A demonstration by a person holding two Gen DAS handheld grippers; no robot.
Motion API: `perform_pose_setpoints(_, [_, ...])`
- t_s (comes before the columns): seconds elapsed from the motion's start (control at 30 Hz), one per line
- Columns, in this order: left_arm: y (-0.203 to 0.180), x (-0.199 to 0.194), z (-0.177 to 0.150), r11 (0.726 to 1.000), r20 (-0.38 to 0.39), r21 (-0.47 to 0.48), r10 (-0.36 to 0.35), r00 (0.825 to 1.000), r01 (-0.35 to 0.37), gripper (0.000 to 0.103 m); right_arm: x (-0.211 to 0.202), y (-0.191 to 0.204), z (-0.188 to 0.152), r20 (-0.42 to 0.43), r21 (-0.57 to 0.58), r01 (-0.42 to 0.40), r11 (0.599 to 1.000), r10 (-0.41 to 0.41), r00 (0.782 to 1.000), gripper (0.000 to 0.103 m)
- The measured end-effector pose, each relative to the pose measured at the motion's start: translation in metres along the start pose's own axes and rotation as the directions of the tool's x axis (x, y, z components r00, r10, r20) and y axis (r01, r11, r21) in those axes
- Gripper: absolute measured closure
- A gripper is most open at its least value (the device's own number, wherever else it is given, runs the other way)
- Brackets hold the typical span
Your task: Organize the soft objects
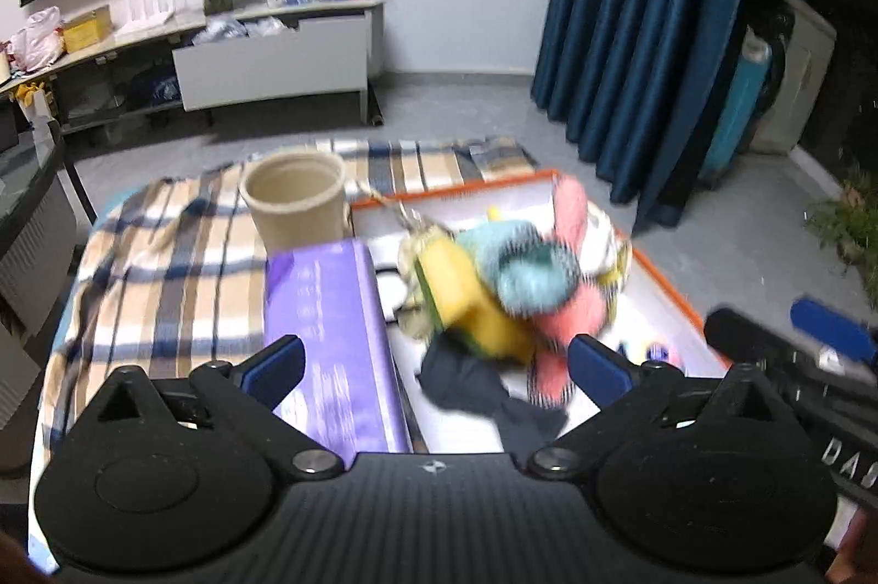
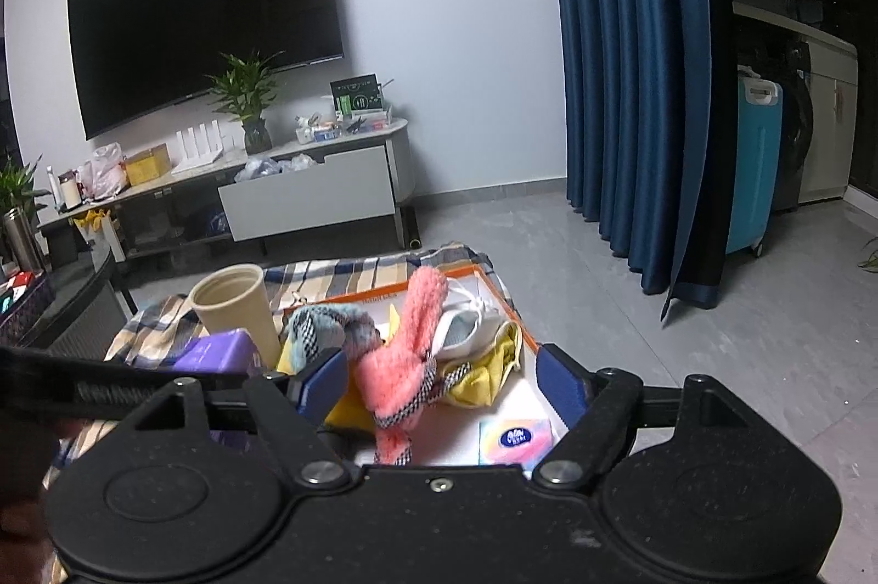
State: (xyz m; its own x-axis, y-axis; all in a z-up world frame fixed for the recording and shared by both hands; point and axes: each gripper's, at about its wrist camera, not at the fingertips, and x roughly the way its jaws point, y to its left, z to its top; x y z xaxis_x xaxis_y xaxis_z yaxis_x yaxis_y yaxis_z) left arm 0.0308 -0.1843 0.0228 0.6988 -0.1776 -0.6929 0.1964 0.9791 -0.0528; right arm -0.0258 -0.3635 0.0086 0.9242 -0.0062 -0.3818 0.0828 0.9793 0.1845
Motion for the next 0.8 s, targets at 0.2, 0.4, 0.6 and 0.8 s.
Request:
perform_pose_setpoints(0.2, [-0.001,0.002,-0.014,1.0,-0.041,-0.006,0.002,0.999,-0.002,0.0,-0.004,0.003,-0.004,-0.011,-0.006,0.008,1.0,-0.008,1.0,0.013])
perform_pose_setpoints(0.4, [-0.004,0.0,-0.021,1.0,-0.047,0.019,0.012,0.999,-0.011,0.0,-0.003,0.001,-0.003,-0.011,0.004,0.013,1.0,-0.013,1.0,0.013])
perform_pose_setpoints(0.6, [-0.006,0.0,-0.022,0.999,-0.051,0.04,0.002,0.999,0.0,0.0,-0.003,0.001,-0.003,-0.01,0.003,0.012,1.0,-0.012,1.0,0.012])
perform_pose_setpoints(0.8, [-0.005,0.001,-0.021,0.999,-0.06,0.04,-0.005,0.998,0.007,0.0,-0.002,0.002,-0.002,-0.01,0.008,0.013,1.0,-0.013,1.0,0.012])
